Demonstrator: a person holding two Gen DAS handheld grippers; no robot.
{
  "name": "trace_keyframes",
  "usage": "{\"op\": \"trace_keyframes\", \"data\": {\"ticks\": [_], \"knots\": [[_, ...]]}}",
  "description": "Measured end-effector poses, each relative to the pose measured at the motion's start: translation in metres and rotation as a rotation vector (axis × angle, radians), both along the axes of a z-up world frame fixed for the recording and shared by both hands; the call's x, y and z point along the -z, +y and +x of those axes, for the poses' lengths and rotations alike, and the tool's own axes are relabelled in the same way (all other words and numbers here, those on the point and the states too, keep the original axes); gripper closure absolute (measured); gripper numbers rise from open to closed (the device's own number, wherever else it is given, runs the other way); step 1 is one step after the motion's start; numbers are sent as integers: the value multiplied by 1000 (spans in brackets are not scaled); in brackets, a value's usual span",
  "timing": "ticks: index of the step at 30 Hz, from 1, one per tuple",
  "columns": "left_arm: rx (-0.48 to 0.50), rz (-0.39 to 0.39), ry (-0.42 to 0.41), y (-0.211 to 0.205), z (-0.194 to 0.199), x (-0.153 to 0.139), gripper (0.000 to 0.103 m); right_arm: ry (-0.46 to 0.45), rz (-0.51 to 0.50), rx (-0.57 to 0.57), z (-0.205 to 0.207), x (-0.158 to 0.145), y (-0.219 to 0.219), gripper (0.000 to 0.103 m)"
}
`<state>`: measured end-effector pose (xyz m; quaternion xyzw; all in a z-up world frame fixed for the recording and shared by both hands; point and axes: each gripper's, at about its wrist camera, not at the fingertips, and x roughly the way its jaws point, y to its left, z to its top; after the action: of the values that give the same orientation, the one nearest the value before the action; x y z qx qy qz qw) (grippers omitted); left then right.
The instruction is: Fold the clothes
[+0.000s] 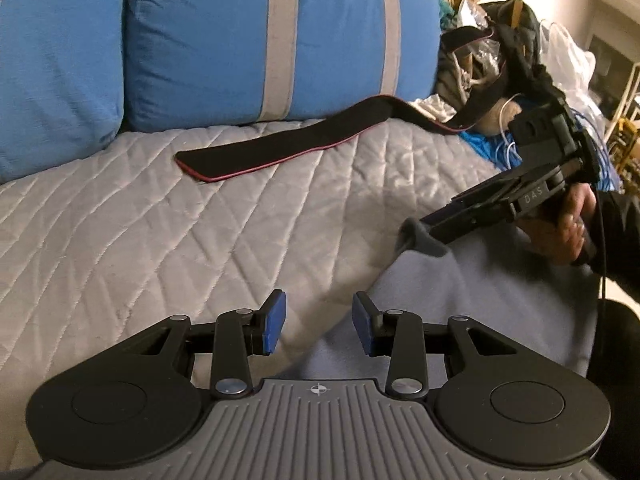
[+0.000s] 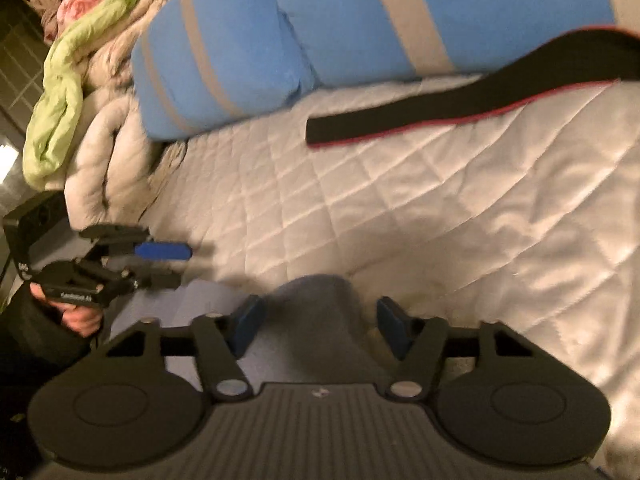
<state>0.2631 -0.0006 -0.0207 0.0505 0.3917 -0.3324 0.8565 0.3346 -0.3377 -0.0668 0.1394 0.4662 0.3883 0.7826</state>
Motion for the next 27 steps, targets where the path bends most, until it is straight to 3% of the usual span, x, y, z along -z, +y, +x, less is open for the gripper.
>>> {"op": "trace_keyframes", "data": {"ticks": [4,6,12,17,19,27], "knots": [[37,17,-6,-1,-1,-1,68,49,18,-1,3,8,-2,88],[62,22,-1,-3,-2,0,68,21,53,5,-4,4,-10,93],[170,60,7,-7,-7,6,68,-147,108,0,-32,-24,-27,95],[186,55,19,4,-4,6,70,-222,113,-23,-45,-39,-33,95],[200,56,49,7,-3,5,93,-241,110,-28,-48,-42,-35,95],[249,133,52,8,-10,-11,97,-252,63,13,-43,-36,-28,96]]}}
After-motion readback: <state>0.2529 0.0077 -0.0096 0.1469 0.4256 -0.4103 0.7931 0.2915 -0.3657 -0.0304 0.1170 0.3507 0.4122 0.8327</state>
